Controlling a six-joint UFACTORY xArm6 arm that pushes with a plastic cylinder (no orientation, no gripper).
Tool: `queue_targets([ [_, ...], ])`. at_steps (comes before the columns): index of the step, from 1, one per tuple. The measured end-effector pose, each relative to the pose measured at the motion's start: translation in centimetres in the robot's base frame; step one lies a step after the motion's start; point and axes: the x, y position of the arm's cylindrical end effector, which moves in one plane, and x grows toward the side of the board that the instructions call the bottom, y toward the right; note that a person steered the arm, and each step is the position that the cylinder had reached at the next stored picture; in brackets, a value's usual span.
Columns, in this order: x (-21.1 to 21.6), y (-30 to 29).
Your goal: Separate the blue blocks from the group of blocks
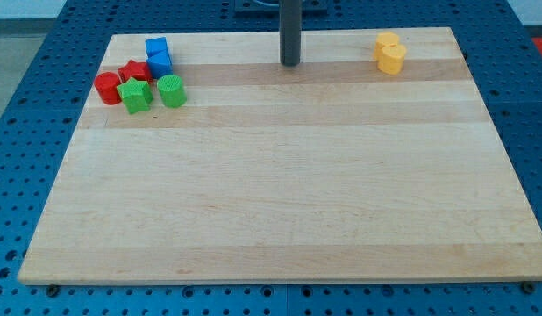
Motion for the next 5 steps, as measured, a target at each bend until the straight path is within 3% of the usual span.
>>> queue_targets([
  [1,-4.7,-3.8],
  [2,-4.8,-9.2],
  [3,-4.8,-19.6],
  [4,-3.9,-23.4],
  [5,3.1,-23.3],
])
